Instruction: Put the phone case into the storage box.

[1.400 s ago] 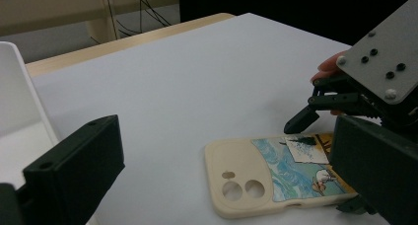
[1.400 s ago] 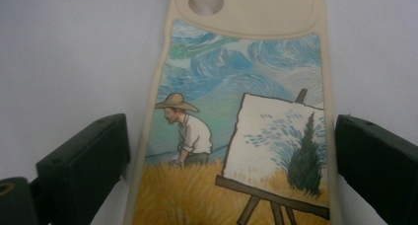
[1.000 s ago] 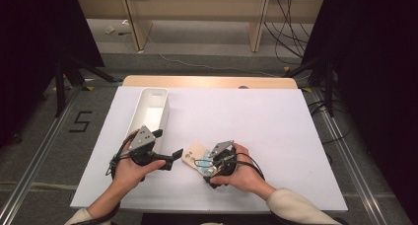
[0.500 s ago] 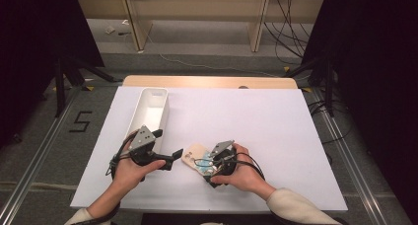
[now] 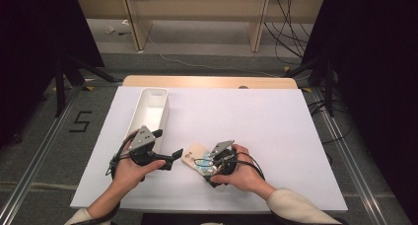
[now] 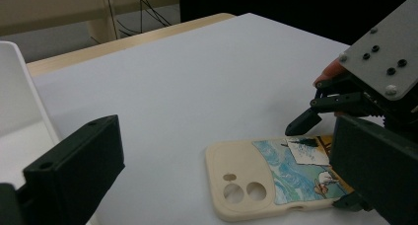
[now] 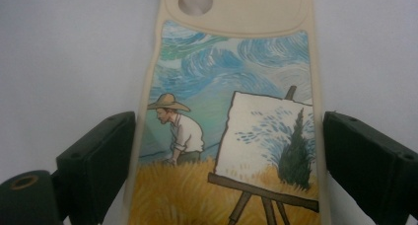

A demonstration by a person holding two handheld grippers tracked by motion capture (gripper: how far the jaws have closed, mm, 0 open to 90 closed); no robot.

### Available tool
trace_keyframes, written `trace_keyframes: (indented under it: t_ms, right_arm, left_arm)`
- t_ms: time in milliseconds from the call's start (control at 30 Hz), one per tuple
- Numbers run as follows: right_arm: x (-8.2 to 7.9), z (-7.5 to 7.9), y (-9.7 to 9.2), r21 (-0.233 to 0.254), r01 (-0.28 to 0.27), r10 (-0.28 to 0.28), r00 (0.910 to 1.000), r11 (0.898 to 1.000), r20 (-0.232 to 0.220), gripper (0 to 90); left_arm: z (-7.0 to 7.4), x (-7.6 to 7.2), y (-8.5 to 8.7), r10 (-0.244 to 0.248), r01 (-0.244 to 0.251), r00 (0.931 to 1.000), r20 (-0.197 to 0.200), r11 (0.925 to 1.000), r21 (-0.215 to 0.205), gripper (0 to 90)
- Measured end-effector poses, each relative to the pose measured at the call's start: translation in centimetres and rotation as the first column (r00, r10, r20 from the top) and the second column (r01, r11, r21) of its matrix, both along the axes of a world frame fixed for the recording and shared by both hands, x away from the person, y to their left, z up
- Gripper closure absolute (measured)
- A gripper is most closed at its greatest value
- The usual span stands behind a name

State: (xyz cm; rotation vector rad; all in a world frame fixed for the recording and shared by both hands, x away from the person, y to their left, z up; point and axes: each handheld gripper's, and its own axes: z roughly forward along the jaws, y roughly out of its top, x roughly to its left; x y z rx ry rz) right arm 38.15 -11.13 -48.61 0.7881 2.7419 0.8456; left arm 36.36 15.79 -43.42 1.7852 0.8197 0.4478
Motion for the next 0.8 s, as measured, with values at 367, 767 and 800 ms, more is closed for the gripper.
trace_keyframes:
  t_ms: [367,767,800]
  right_arm:
    - [0.0,0.1,-0.1,0.031,0.037,-0.037,0.9993,0.999,-0.010,11.1]
    - [0.1,1.1,-0.8,0.079,0.056,-0.058,0.9982,0.995,0.018,11.6]
    - [0.0,1.4,-1.0,0.096,0.054,-0.058,0.9979,0.994,0.029,11.6]
  left_arm:
    - [0.0,0.0,0.0,0.000,0.000,1.0000,0.000,1.0000,0.000,0.0]
    - [0.0,0.0,-0.1,-0.003,0.003,1.0000,-0.001,1.0000,-0.001,0.8]
    - [0.0,0.0,-0.1,-0.004,0.004,1.0000,-0.001,1.0000,-0.001,1.1]
